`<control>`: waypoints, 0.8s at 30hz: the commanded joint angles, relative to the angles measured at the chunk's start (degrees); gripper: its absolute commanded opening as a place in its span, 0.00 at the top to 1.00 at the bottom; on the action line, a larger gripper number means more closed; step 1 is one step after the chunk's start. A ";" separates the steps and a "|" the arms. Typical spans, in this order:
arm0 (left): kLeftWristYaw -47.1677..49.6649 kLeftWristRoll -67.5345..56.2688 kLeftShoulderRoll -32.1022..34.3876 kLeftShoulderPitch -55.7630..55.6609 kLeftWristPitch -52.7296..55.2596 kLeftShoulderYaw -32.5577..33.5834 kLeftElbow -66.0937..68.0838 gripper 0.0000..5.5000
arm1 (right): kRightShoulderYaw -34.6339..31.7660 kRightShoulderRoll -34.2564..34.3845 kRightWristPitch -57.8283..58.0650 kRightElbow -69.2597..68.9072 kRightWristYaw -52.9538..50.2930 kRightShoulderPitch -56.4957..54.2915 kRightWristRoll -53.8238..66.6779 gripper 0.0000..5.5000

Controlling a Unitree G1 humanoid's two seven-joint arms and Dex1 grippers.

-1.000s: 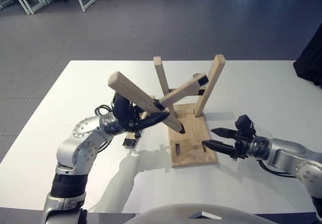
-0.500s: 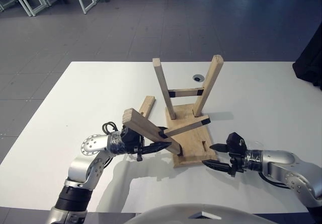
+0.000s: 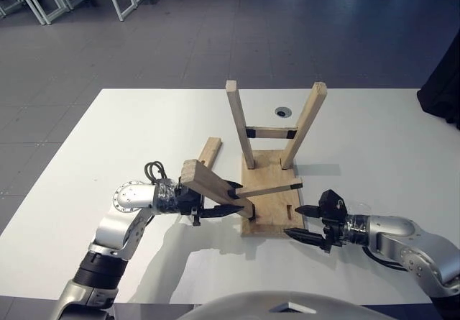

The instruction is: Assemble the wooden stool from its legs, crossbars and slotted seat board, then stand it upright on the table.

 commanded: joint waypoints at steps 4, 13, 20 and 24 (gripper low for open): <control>5.44 18.39 4.83 -1.18 9.30 -12.46 7.36 0.63 | -1.20 2.11 1.82 -1.04 -2.82 -0.20 0.15 0.27; 12.68 18.86 3.83 -3.95 22.89 -20.01 15.58 0.63 | -2.56 6.76 1.78 0.08 -8.70 -0.81 -0.44 0.27; 13.76 18.33 3.28 -7.76 11.78 -17.86 17.22 0.63 | -2.96 7.72 1.92 0.41 -10.23 -1.31 -0.42 0.27; 14.99 22.16 4.02 -11.04 3.53 -17.62 17.53 0.63 | -2.79 8.02 2.17 0.62 -10.70 -1.68 -0.56 0.27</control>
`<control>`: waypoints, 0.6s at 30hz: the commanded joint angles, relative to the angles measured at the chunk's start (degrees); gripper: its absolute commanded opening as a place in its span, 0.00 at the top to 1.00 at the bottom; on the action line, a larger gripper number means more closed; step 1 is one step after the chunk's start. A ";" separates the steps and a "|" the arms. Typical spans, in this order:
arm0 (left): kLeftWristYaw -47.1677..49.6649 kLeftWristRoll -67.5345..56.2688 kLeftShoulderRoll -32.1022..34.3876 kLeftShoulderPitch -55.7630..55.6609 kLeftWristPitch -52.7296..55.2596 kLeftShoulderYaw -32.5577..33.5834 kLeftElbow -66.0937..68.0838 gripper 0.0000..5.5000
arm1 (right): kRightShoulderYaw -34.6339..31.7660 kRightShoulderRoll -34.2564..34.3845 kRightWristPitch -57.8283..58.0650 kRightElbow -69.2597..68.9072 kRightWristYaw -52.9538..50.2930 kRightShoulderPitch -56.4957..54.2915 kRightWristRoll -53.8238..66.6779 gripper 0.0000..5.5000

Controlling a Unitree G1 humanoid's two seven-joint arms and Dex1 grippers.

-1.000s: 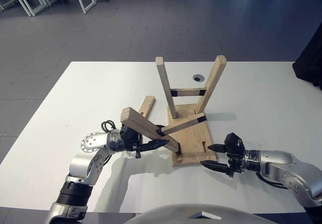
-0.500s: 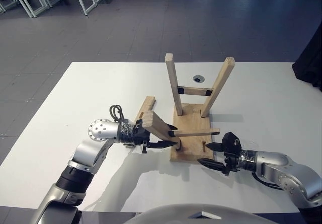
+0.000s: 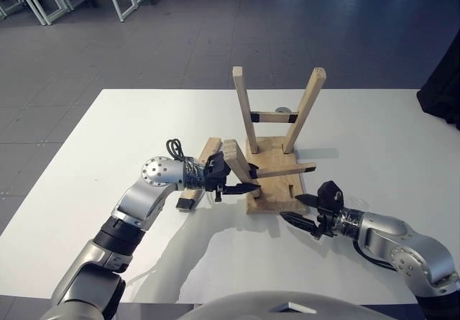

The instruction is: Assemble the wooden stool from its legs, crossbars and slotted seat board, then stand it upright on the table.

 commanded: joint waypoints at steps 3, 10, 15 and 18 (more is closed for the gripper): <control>2.19 19.16 5.38 2.97 -2.53 -8.62 12.50 0.63 | -1.05 0.97 1.81 0.61 -1.43 -2.07 -0.54 0.27; 2.45 17.36 5.03 -0.13 -4.83 -7.43 14.11 0.56 | -1.45 0.82 1.61 1.11 -1.54 -2.11 -0.75 0.27; 1.96 17.79 3.56 -4.99 -6.09 -3.59 16.24 0.40 | -1.10 1.19 1.55 1.55 -1.88 -2.27 -1.39 0.27; 0.94 16.29 5.31 -3.66 -3.12 -0.41 12.32 0.30 | -1.38 1.34 1.61 1.27 -2.03 -1.80 -1.52 0.27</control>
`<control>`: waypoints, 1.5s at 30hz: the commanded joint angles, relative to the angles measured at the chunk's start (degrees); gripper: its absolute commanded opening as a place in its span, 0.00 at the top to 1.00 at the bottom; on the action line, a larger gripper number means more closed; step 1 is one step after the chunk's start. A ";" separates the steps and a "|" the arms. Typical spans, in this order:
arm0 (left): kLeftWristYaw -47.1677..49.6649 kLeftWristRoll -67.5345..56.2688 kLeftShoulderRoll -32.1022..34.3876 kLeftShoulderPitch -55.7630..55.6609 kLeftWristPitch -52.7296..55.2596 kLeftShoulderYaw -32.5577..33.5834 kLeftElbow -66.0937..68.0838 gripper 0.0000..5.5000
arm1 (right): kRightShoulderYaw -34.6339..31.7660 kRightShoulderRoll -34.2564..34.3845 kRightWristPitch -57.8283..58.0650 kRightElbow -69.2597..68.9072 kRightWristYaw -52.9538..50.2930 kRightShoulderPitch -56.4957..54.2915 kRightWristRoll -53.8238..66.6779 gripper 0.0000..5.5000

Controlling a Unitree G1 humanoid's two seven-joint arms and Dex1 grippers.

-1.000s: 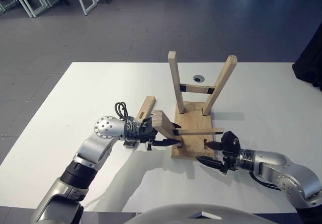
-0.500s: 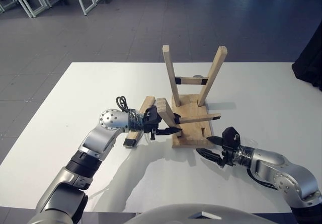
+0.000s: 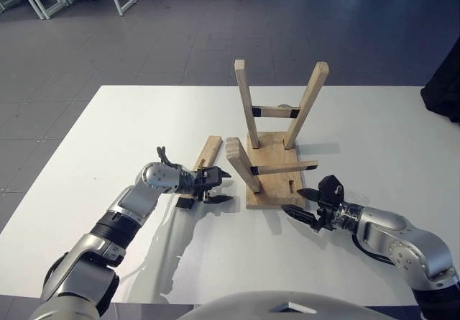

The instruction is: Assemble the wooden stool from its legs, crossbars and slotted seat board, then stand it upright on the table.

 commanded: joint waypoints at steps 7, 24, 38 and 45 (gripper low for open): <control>29.48 -2.79 -7.57 12.81 27.84 22.52 -23.79 0.20 | -1.21 1.73 0.85 -2.10 -3.42 3.57 -1.60 0.27; 39.69 -6.05 -16.32 25.77 55.07 23.29 -28.84 0.38 | -2.59 5.03 10.59 -5.27 -9.65 0.10 0.29 0.27; 39.50 -11.44 -21.12 22.53 34.21 31.77 -20.42 0.62 | -19.83 8.01 7.75 6.91 -16.25 -20.22 -0.30 0.23; 20.68 -61.15 -17.20 -0.94 50.02 46.53 -27.48 0.62 | -28.21 13.41 15.93 14.28 -11.31 -40.22 27.84 0.10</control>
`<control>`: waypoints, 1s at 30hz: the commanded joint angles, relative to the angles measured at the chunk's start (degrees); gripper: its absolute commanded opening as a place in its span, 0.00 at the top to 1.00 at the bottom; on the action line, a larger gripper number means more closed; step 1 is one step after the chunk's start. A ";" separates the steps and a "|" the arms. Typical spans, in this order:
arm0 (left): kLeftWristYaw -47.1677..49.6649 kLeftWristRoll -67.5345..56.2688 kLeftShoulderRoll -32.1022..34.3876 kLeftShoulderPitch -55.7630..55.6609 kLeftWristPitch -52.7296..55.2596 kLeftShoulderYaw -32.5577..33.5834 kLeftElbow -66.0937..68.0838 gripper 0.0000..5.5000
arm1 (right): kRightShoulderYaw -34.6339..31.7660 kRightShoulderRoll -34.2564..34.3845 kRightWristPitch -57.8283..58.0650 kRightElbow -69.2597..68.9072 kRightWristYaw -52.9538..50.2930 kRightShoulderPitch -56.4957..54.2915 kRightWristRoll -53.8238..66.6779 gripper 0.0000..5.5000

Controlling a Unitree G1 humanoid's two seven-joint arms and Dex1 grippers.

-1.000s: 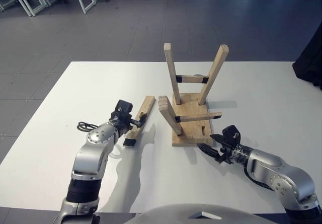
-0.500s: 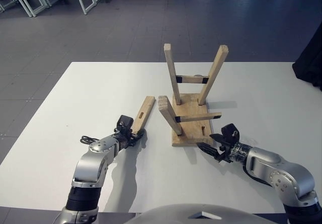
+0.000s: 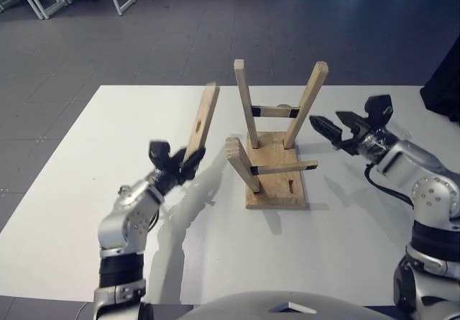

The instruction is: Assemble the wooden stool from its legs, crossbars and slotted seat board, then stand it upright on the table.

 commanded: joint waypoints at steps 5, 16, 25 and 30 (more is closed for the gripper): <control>-13.96 -33.92 10.37 -19.02 22.30 2.80 0.60 0.62 | -3.57 6.24 8.12 7.89 -1.46 -18.22 28.54 0.10; -18.13 -29.81 11.58 -19.66 22.57 -4.42 1.03 0.62 | 3.38 7.00 7.46 8.32 -5.15 -22.67 39.87 0.10; -22.48 -26.64 13.33 -19.65 22.74 -6.78 0.71 0.62 | 6.04 3.62 8.54 9.81 -3.64 -23.13 43.24 0.46; -22.93 -25.08 13.83 -20.48 21.54 -6.65 1.84 0.62 | 6.67 -0.53 10.27 10.19 0.43 -23.61 42.44 0.61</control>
